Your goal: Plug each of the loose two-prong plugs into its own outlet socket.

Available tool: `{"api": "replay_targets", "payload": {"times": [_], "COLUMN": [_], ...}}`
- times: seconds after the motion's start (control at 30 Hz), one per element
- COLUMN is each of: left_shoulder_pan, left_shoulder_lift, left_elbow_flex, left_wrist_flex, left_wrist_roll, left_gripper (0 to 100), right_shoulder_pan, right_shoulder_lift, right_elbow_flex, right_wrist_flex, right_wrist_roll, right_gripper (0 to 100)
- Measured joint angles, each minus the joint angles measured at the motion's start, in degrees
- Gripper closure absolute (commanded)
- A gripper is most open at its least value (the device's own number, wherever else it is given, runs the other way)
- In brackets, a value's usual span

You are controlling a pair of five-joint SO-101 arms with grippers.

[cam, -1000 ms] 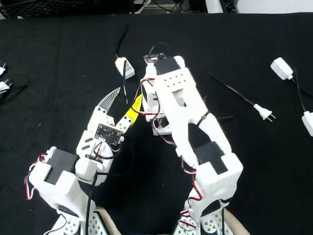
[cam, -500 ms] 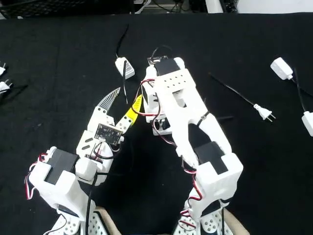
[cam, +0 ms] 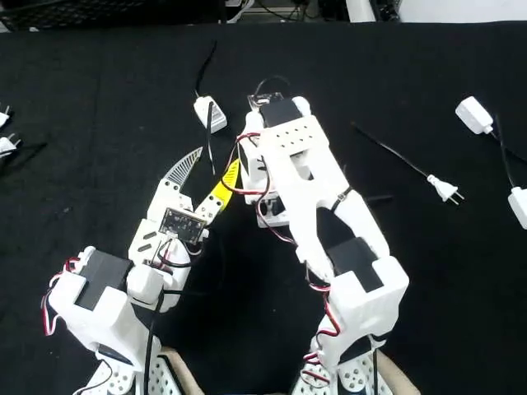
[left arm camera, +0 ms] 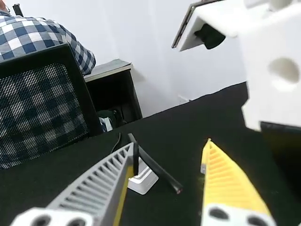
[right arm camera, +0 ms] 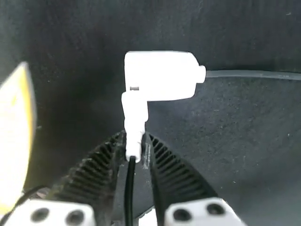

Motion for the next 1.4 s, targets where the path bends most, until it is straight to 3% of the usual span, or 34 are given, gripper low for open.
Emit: {"api": "replay_targets", "payload": {"times": [1.4], "left_shoulder_pan": [0.0], "left_shoulder_lift": [0.0], "left_elbow_flex": [0.0], "left_wrist_flex": [0.0], "left_wrist_roll": [0.0], "left_gripper": [76], "right_shoulder_pan": [1.8], "right_shoulder_lift": [-0.1], "right_elbow_flex": [2.8], "right_wrist_flex": [-2.1], "right_wrist_roll": [-0.1], "right_gripper": [98.6]}}
